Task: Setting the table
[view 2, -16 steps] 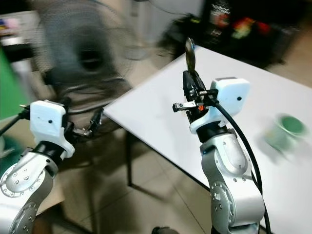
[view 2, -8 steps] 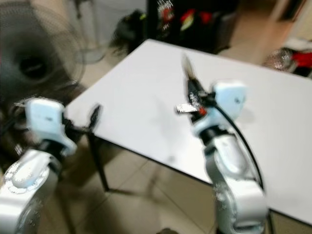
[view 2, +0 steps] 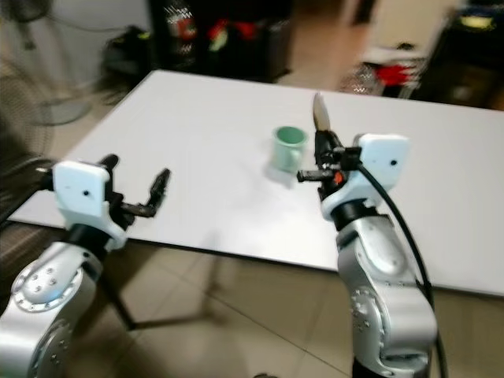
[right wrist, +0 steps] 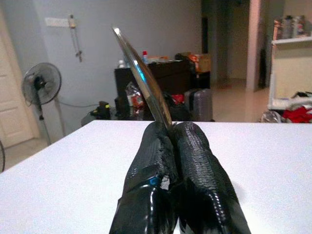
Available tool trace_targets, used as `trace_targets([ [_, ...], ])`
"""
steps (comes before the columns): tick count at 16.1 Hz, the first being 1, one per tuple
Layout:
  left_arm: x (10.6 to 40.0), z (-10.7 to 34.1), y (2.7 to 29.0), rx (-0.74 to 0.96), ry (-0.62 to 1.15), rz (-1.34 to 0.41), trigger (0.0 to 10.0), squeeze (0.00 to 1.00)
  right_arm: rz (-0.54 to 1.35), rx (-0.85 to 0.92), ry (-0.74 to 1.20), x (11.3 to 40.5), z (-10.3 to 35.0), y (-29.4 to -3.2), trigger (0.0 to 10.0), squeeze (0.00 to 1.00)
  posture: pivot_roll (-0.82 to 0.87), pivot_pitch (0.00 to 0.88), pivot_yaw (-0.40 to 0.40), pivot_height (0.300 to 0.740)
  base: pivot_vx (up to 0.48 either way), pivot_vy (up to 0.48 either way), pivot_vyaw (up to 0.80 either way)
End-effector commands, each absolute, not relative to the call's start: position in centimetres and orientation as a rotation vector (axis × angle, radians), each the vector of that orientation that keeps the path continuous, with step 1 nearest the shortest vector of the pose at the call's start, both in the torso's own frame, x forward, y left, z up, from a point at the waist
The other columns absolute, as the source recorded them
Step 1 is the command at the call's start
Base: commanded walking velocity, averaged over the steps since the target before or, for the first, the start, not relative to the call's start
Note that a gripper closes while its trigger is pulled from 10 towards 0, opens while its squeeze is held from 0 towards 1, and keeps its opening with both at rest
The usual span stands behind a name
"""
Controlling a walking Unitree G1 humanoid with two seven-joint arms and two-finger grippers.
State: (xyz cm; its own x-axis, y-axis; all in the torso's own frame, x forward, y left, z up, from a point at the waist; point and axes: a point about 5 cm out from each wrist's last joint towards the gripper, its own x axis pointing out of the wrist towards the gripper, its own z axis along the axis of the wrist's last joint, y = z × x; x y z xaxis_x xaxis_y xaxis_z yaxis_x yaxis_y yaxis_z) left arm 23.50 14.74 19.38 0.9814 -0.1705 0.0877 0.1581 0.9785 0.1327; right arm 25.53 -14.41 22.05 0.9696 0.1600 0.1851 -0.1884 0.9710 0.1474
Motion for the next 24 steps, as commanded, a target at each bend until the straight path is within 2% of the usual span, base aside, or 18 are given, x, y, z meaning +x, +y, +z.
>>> trace_targets([
  [1, 23.6, 19.3, 15.0, 0.139, -0.096, -0.150, 10.0, 0.00, 0.196, 0.175, -0.187, 25.9, 22.6, -14.2, 10.0, 0.00, -0.08, 0.000, -0.008, 0.740, 0.000, 0.000, -0.80],
  [6, 24.0, 18.9, 16.0, 0.155, -0.071, -0.121, 10.0, 0.00, 0.290, 0.194, -0.092, 26.5, 21.6, -13.1, 10.0, 0.00, -0.08, 0.000, -0.010, 0.740, 0.000, 0.000, -0.12],
  [8, 24.0, 19.0, 16.5, 0.112, -0.071, -0.091, 10.0, 0.00, 0.301, 0.201, -0.077, 26.7, 21.5, -12.8, 10.0, 0.00, -0.08, 0.006, -0.013, 0.740, 0.000, 0.000, 0.00],
  [17, 23.8, 18.7, 16.1, 0.123, -0.055, -0.152, 10.0, 0.00, 0.287, 0.219, 0.015, 26.1, 20.3, -12.7, 10.0, 0.00, -0.08, 0.024, -0.015, 0.740, 0.261, 0.000, 0.00],
  [20, 23.8, 18.6, 16.1, 0.121, -0.055, -0.165, 10.0, 0.00, 0.273, 0.232, 0.036, 25.7, 20.1, -12.8, 10.0, 0.00, -0.09, 0.029, -0.003, 0.740, 0.270, 0.000, -0.80],
  [24, 23.8, 18.6, 16.1, 0.125, -0.051, -0.174, 10.0, 0.00, 0.292, 0.222, 0.035, 25.4, 20.2, -12.6, 10.0, 0.00, -0.09, 0.031, -0.001, 0.740, 0.268, 0.000, 0.00],
])
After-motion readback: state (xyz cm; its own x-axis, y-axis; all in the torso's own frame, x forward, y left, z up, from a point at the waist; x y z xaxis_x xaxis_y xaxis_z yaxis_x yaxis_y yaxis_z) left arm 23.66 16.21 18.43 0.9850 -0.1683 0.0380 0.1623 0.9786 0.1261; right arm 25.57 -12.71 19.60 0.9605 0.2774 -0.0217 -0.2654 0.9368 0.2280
